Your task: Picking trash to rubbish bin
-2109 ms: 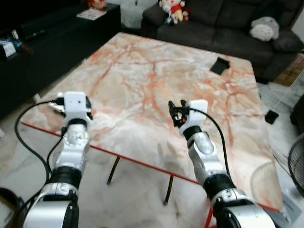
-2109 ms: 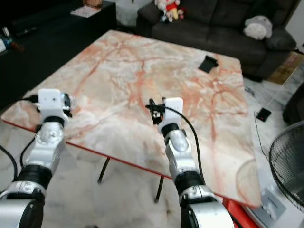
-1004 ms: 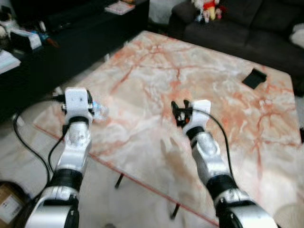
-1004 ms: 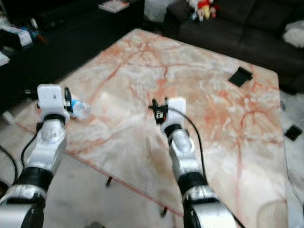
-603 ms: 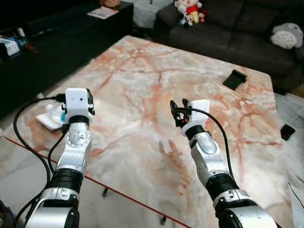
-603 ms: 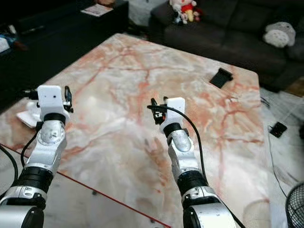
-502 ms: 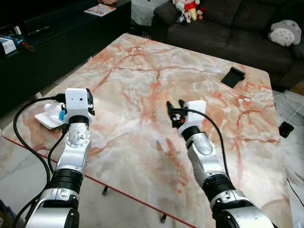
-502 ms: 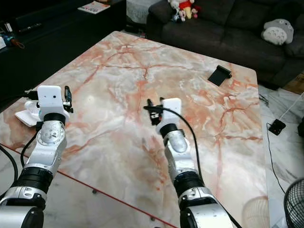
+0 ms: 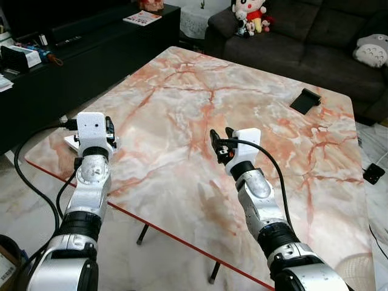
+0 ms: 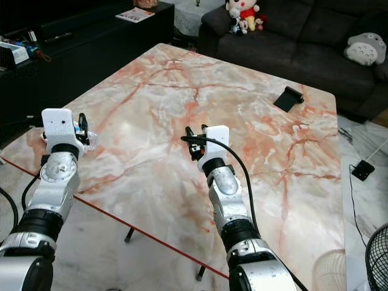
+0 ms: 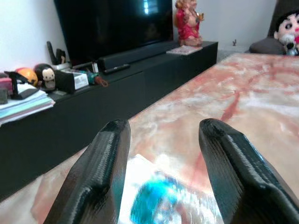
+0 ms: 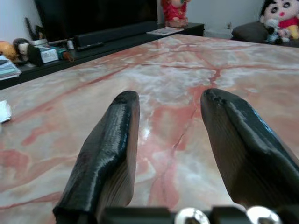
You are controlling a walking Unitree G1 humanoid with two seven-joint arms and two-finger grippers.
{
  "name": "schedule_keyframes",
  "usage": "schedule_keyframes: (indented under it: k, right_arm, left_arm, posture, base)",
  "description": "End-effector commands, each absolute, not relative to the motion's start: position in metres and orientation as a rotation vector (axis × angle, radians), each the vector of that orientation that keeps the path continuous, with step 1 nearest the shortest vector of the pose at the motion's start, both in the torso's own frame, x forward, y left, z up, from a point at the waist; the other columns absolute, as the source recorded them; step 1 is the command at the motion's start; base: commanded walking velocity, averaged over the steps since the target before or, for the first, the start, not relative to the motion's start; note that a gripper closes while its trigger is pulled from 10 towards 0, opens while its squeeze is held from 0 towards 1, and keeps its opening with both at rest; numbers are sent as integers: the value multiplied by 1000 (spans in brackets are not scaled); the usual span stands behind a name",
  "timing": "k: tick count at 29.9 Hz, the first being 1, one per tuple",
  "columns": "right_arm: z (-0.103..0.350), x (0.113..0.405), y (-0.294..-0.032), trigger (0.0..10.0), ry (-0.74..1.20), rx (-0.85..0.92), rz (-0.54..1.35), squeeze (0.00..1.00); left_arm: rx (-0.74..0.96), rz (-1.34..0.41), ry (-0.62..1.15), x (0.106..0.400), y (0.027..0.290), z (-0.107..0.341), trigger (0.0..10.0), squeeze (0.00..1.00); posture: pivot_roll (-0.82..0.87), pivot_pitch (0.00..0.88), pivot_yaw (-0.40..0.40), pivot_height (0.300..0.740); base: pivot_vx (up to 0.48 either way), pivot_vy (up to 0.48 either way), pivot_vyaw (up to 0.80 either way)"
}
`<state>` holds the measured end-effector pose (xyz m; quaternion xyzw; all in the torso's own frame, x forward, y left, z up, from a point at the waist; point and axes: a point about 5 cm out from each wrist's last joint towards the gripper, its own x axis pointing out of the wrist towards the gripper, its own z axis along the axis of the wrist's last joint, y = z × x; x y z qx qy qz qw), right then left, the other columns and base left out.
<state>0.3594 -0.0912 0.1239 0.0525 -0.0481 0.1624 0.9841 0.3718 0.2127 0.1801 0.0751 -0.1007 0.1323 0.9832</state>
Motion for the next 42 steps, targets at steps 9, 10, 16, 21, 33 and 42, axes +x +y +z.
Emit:
schedule_keyframes:
  k: [9,10,16,21,33,42]
  right_arm:
    - [127,361,-94,10000,-107,105,323,0]
    - [127,361,-95,10000,-106,105,322,0]
    - [127,361,-94,10000,-106,105,324,0]
    - [127,361,-94,10000,-106,109,326,0]
    - [126,359,-92,10000,-107,114,338,0]
    - [125,358,-90,10000,-110,123,354,0]
  left_arm:
    - [47,356,-112,388,217,186,10000,0]
    - [12,380,-95,389,218,185,10000,0]
    - [-25,362,-108,393,217,192,10000,1000]
    - [-205,364,-80,395,215,188,10000,1000]
    - [-489,413,-36,398,195,182,10000,1000]
    - [-637,377,-84,403,188,207,10000,0]
  posture:
    - [93,98,-118,740]
    - [95,97,-118,740]
    - [96,96,-116,740]
    - [101,98,-115,740]
    - [97,102,-114,740]
    - [99,103,-115,740]
  base:
    - [0,0,0]
    - [0,0,0]
    - [0,0,0]
    - [0,0,0]
    - [0,0,0]
    - [0,0,0]
